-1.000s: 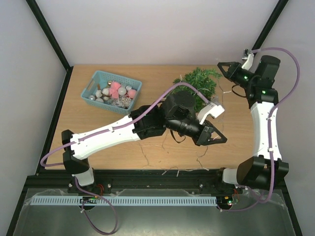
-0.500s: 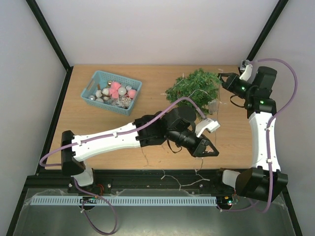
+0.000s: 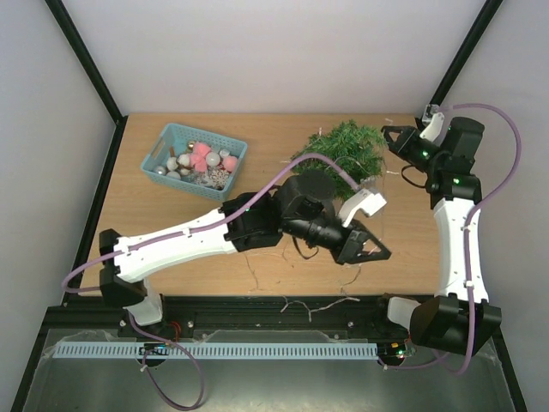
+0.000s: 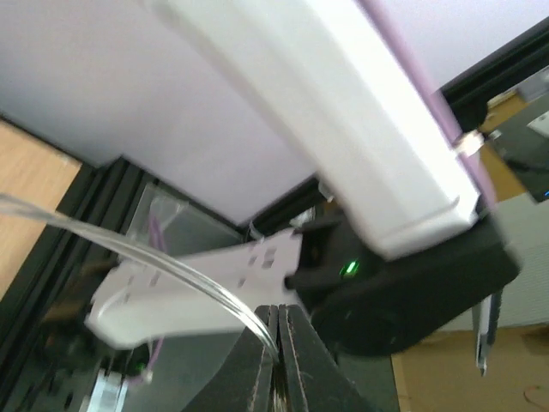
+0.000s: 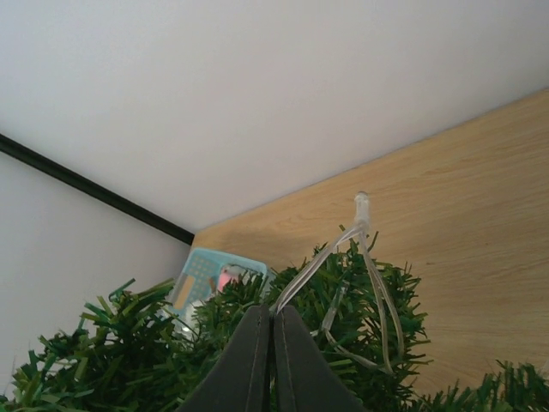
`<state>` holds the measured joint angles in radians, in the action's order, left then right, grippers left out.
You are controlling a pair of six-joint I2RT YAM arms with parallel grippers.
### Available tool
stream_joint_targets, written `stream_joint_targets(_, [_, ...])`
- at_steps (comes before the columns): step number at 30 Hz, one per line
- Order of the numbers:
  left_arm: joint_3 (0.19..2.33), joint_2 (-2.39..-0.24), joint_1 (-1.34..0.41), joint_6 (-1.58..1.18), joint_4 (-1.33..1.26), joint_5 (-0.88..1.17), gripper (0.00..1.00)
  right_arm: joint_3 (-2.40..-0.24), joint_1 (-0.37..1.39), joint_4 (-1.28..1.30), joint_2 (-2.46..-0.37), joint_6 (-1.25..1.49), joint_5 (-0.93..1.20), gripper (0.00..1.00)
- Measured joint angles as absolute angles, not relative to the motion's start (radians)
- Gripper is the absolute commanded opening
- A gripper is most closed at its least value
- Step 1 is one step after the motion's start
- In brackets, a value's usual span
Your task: Decorate the small christmas tree
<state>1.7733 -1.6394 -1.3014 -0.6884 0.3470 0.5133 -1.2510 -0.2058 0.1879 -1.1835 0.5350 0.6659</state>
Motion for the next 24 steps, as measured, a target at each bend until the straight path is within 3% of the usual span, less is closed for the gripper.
stream_joint_targets(10, [2.27,-1.934,-1.283,-0.683,0.353,0.579,0.02,-1.235,-0.206,0.101,-1.184,0.62,0.675,0.01])
stream_joint_targets(24, [2.216,-2.007,-1.286,-0.78,0.165,0.805,0.02,-1.187,-0.223,0.073,-1.192,0.641,0.682,0.01])
